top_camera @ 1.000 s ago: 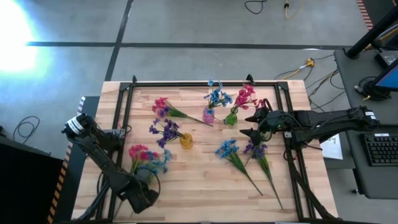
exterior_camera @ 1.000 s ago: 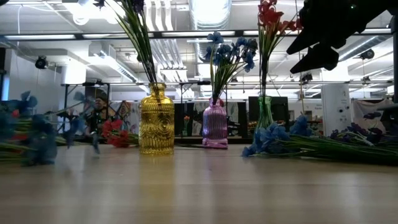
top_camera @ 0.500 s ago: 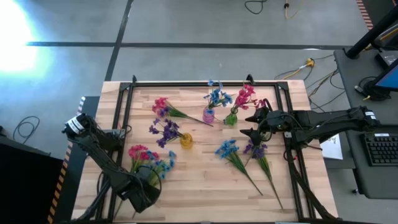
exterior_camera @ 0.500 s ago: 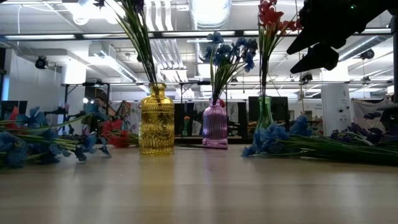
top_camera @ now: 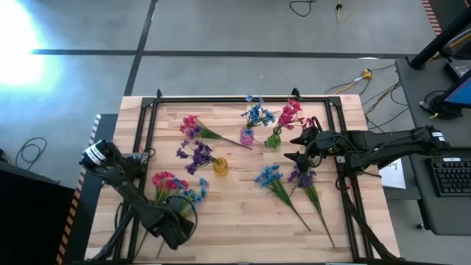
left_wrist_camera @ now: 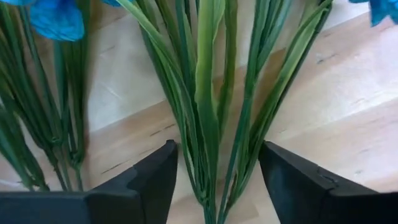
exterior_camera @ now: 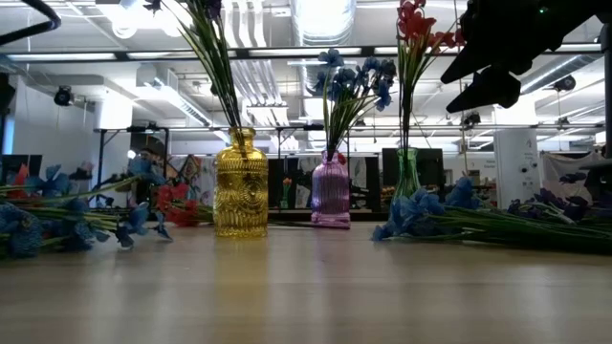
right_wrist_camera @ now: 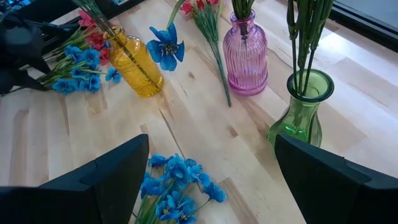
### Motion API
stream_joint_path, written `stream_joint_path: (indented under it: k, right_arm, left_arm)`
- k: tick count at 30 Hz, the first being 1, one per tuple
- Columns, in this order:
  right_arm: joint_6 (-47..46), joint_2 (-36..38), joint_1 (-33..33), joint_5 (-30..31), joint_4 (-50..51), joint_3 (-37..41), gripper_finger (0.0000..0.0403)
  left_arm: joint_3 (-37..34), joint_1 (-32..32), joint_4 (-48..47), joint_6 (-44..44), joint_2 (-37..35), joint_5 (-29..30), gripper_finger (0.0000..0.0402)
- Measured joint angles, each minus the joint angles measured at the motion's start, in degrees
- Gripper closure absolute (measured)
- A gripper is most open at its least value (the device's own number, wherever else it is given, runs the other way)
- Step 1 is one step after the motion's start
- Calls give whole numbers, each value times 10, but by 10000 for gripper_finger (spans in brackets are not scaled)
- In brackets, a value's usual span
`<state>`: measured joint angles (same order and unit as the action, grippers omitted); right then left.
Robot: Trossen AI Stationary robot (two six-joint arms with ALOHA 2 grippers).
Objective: Sort flowers into vase by color
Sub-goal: Put the left blue flowers into the pink vase
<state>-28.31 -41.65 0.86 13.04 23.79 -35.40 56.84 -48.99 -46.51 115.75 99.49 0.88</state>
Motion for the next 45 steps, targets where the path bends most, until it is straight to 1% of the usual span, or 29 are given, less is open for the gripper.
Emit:
stream_joint_path:
  k: [3, 6, 10, 11, 15, 20, 23, 25, 27, 29, 33, 35, 40, 45]
  right_arm:
    - [0, 0, 0, 0, 0, 0, 62]
    - [0, 0, 0, 0, 0, 0, 62]
    - [0, 0, 0, 0, 0, 0, 62]
    - [0, 0, 0, 0, 0, 0, 62]
    - [0, 0, 0, -2, 0, 0, 62]
    - [0, 13, 2, -24, 1, 0, 62]
    - [3, 27, 5, -26, 0, 0, 62]
    - [2, 37, 12, -29, 0, 0, 62]
    - [-3, 47, 23, -30, 0, 0, 62]
    - [-7, 55, 36, -30, 0, 0, 62]
    - [-18, 64, 69, -32, 0, 0, 62]
    - [-22, 64, 85, -32, 0, 0, 62]
    - [-32, 63, 112, -26, 0, 0, 62]
    - [-62, 68, 113, -25, 17, -11, 62]
  left_arm:
    - [2, 0, 9, 2, 9, 0, 237]
    - [3, 0, 29, 2, 14, 0, 295]
    - [8, 0, 21, 1, 8, 1, 379]
    - [10, -1, 14, 0, 5, -1, 390]
    - [30, -5, 1, -17, -12, -3, 393]
    - [67, -13, -10, -58, -26, -1, 400]
    - [96, -20, -4, -120, -32, -1, 401]
    - [121, -25, 23, -178, -32, 5, 401]
    - [149, -31, 51, -238, -32, 39, 401]
    - [174, -34, 77, -293, -32, 88, 401]
    - [211, -35, 114, -413, -31, 204, 401]
    - [224, -31, 125, -472, -31, 249, 401]
    - [244, -19, 133, -599, -31, 323, 401]
    - [249, -5, 134, -673, -30, 371, 402]
